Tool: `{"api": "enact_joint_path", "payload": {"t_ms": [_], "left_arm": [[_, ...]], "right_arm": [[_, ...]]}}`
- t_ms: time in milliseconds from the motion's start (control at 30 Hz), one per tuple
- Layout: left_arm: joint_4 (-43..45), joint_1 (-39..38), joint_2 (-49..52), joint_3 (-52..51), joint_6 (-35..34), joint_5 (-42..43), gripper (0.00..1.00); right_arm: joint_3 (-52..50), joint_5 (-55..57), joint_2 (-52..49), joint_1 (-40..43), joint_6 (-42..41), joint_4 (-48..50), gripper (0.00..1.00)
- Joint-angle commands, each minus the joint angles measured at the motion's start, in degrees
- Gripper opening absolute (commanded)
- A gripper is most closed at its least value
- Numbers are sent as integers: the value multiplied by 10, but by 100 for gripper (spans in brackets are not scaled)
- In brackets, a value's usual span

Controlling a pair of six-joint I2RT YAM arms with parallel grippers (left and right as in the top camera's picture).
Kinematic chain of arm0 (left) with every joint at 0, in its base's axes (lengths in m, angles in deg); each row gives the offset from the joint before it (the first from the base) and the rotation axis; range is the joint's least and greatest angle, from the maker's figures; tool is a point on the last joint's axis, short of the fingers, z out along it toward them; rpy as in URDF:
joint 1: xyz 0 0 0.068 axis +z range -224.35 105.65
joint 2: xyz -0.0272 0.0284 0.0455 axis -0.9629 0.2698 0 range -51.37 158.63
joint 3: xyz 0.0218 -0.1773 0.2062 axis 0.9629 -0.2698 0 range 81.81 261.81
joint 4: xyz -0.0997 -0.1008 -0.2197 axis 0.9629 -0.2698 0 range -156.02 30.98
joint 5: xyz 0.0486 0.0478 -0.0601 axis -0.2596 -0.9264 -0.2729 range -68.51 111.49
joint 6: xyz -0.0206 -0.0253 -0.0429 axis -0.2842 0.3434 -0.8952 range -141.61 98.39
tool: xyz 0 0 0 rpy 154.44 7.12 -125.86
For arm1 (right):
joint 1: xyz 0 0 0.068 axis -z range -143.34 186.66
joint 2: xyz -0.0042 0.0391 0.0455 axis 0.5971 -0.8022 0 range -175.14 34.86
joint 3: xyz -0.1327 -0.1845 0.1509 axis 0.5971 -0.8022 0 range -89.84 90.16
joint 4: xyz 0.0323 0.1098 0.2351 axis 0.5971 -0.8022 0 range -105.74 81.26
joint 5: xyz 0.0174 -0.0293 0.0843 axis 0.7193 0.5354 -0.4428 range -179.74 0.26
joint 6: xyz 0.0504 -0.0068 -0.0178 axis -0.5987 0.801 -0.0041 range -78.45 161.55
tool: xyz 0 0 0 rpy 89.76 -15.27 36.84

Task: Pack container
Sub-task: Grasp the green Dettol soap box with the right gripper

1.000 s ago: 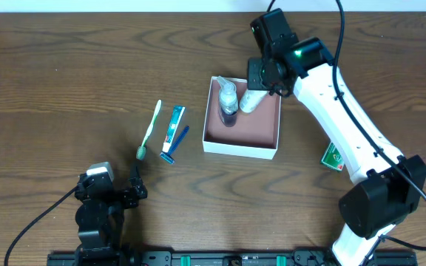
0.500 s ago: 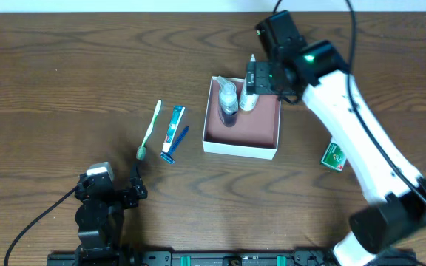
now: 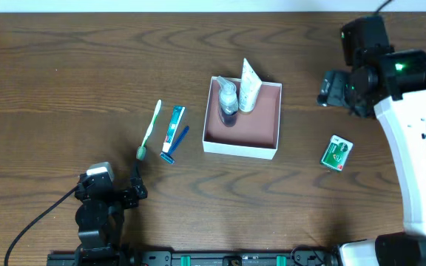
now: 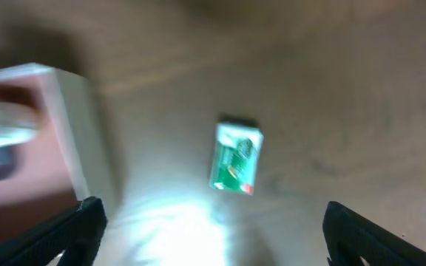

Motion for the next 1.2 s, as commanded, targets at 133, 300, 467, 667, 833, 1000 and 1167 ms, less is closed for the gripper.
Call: {"api": "enact_joint_path", "payload": {"t_ms": [133,300,467,667,833,1000,1167], "left_arm": [[-1,-2,-4,-10,-1,0,98],[-1,-2,-4,-10,-1,0,98],[-1,-2,-4,-10,-1,0,98],[-1,-2,-4,-10,-1,0,98],[-1,-2,-4,-10,-1,0,98],[-1,-2,-4,-10,-1,-1,98],[-1,-2,-4,-10,-1,0,98]], "right_arm": [[-173,-36,-8,64,-31,83,99],[-283,-49,-8,80,-51,168,95],[-379,-80,-8,83,-61,270,91],[-461,-79,-8,95,-73,379,88],[-492,-80,-8,121,-72,420,85],[-504,-80,-8,134,-72,447,78],[-504,-82,-8,134,-72,459,65]]}}
